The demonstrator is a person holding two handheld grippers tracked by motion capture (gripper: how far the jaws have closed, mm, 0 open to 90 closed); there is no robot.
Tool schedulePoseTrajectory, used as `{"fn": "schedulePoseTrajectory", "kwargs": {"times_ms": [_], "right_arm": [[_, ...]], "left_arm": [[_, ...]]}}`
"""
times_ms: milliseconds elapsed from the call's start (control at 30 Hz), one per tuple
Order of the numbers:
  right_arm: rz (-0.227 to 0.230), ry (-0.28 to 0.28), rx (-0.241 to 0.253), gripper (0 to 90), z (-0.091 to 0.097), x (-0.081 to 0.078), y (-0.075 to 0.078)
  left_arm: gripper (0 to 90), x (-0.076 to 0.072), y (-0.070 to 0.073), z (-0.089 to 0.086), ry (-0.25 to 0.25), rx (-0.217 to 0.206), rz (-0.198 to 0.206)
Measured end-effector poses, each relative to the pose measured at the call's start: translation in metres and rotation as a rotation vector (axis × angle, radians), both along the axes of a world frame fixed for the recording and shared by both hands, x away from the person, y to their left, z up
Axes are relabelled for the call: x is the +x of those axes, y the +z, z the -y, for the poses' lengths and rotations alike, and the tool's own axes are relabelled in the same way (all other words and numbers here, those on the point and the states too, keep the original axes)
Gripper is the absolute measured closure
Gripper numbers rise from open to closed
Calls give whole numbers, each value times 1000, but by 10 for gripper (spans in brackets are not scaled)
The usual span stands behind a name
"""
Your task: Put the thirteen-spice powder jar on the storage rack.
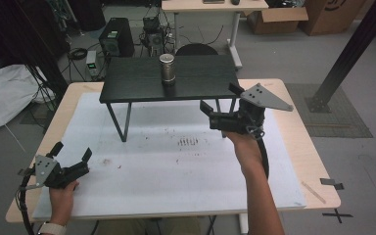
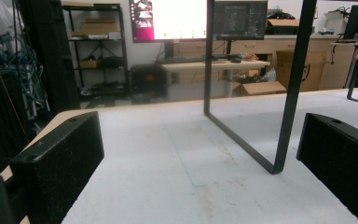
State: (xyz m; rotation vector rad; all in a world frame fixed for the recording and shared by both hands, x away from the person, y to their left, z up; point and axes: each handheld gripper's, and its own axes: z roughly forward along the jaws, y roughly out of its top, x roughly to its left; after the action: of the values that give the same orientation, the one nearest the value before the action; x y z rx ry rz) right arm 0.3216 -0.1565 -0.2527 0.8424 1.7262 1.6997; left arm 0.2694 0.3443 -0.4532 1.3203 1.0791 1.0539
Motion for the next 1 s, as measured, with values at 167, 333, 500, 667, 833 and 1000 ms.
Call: {"fn": "schedulePoseTrajectory", "kwargs": {"times_ms": [167, 333, 500, 667, 833, 1000], "right_arm": [[16, -23, 18, 0, 8, -8, -10], [28, -47, 20, 0, 17, -17, -21], [22, -58, 16, 0, 23, -20, -29], [6, -81, 23, 0, 32, -23, -45], [3, -97, 32, 0, 37, -24, -56], [-1, -109, 40, 0, 43, -26, -69]], "left_arm": [[10, 0, 0, 0, 0, 1, 0], [10, 0, 0, 0, 0, 1, 1], [11, 0, 0, 0, -1, 2, 1], [11, 0, 0, 0, 0, 4, 0], [11, 0, 0, 0, 0, 4, 1], [11, 0, 0, 0, -1, 5, 3]]}}
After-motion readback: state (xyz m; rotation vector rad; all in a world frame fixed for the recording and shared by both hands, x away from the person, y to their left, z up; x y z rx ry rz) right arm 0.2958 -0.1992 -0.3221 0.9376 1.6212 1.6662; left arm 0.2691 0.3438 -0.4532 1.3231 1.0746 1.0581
